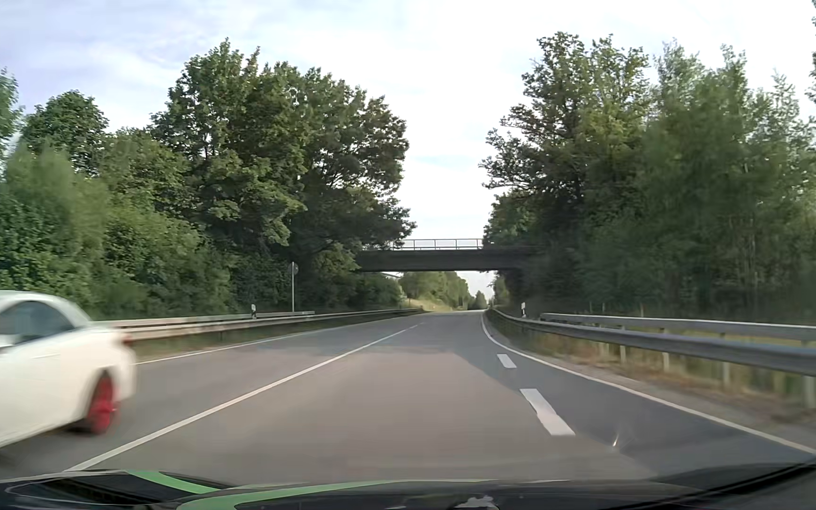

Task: Follow the waypoints while adhering to traffic rules and regulations

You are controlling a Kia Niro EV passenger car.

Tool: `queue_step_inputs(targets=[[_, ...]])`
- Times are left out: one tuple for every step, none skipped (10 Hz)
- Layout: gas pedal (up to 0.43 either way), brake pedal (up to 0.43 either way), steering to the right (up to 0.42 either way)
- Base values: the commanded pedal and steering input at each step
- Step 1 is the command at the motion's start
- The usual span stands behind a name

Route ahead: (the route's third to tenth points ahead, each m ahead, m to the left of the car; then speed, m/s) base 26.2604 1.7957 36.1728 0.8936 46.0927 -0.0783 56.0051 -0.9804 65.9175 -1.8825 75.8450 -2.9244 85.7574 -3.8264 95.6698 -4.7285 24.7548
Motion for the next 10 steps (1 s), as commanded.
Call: queue_step_inputs(targets=[[0.339,0.000,0.012],[0.339,0.000,0.012],[0.339,0.000,0.012],[0.339,0.000,0.012],[0.339,0.000,0.012],[0.339,0.000,0.012],[0.339,0.000,0.012],[0.339,0.000,0.012],[0.339,0.000,0.012],[0.339,0.000,0.012]])
